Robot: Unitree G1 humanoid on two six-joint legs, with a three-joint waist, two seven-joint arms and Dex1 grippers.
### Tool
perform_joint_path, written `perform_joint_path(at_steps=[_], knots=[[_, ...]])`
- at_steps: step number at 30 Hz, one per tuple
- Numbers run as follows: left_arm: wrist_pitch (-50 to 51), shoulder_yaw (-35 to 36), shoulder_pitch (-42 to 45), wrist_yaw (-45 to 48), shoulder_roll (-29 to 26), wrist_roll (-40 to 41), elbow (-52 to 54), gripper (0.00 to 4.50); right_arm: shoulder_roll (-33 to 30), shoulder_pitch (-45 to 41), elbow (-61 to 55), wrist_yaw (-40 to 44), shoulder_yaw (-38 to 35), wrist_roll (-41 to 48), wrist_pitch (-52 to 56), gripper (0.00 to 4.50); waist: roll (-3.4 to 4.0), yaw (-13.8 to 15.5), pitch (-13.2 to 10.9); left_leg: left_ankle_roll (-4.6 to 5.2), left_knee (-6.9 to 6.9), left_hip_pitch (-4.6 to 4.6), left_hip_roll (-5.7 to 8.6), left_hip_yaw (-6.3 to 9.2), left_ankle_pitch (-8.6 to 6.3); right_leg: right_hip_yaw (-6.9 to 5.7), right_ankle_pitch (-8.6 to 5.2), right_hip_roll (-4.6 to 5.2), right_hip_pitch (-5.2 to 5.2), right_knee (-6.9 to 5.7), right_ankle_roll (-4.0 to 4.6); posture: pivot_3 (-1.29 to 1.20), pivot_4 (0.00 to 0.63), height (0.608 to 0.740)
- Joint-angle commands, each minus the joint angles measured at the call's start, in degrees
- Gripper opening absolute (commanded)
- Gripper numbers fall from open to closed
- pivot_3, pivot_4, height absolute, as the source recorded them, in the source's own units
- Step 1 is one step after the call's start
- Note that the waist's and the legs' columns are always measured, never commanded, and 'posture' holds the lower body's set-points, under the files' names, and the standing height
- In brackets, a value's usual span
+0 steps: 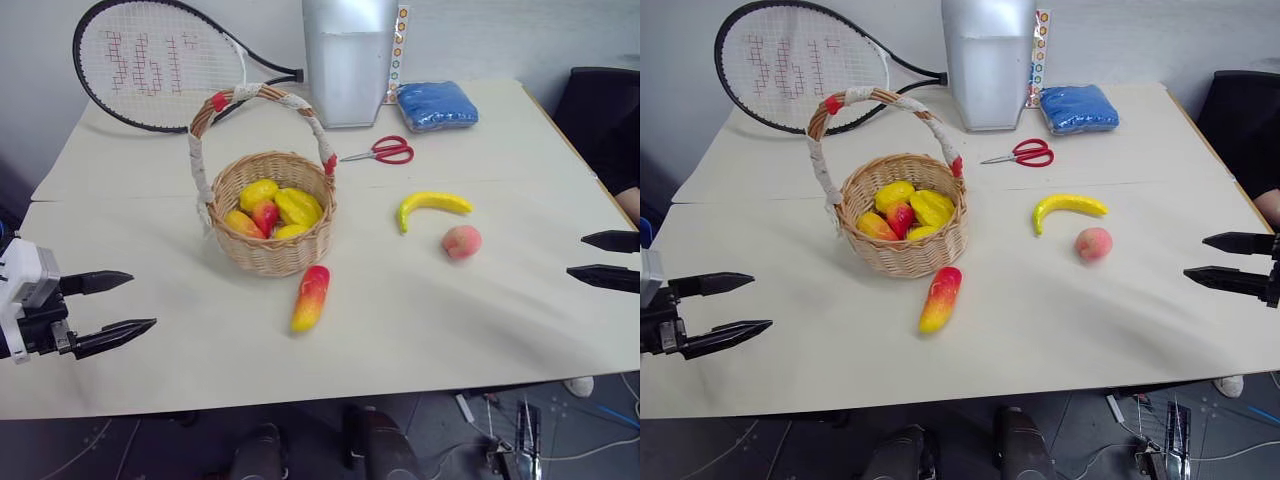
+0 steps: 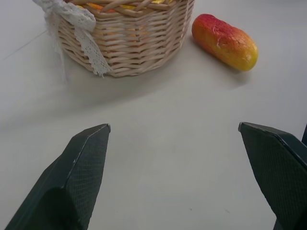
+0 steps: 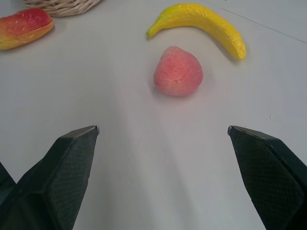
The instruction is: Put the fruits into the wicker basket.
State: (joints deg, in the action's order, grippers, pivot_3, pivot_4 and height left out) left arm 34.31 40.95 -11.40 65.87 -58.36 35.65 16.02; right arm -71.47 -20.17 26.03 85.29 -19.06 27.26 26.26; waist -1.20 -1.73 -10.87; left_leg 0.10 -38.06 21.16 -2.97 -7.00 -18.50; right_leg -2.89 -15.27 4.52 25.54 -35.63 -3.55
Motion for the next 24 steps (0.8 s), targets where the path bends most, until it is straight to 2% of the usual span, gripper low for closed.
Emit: perform_joint_path(at_steps=[1, 6, 17, 24], knots=[[-1.49, -0.96, -0.62, 0.32, 0.68, -0.60, 0.08, 4.50, -0.43, 0.82, -1.84, -0.47, -3.52, 1.55, 0.97, 4.46, 0.02, -0.05, 0.01, 0.00, 0.00, 0.00, 0.00, 0.00, 0.00, 0.00, 0.00, 0.00, 0.00, 0.00, 0.00, 0.00, 0.150, 0.740], [-2.15, -2.98, 0.12, -1.93, 1.37, -1.69, 0.90, 4.50, 0.25, 1.32, -2.06, -1.29, -3.05, 0.65, -0.52, 4.46, 0.03, -0.02, 0.00, 0.00, -0.01, -0.01, 0.00, -0.02, 0.00, 0.00, 0.00, -0.01, -0.01, -0.01, 0.00, 0.00, 0.150, 0.740], [-2.69, -1.92, 0.26, -3.26, 1.45, -2.00, 0.63, 4.50, 1.18, 2.62, -2.43, -3.08, -3.32, -0.09, -2.52, 4.46, 0.04, 0.00, 0.01, 0.00, -0.02, -0.05, 0.02, -0.06, 0.00, 0.01, 0.01, -0.02, -0.01, -0.06, -0.02, 0.00, 0.150, 0.740], [0.16, -4.50, 3.46, -0.43, -1.41, 0.26, -0.53, 4.50, -0.63, -0.43, -1.83, -0.36, 0.46, -2.02, -3.46, 4.46, 0.04, -0.01, 0.01, 0.00, -0.04, -0.05, 0.04, -0.07, 0.01, -0.06, 0.02, -0.03, 0.00, -0.08, -0.03, 0.00, 0.150, 0.740]])
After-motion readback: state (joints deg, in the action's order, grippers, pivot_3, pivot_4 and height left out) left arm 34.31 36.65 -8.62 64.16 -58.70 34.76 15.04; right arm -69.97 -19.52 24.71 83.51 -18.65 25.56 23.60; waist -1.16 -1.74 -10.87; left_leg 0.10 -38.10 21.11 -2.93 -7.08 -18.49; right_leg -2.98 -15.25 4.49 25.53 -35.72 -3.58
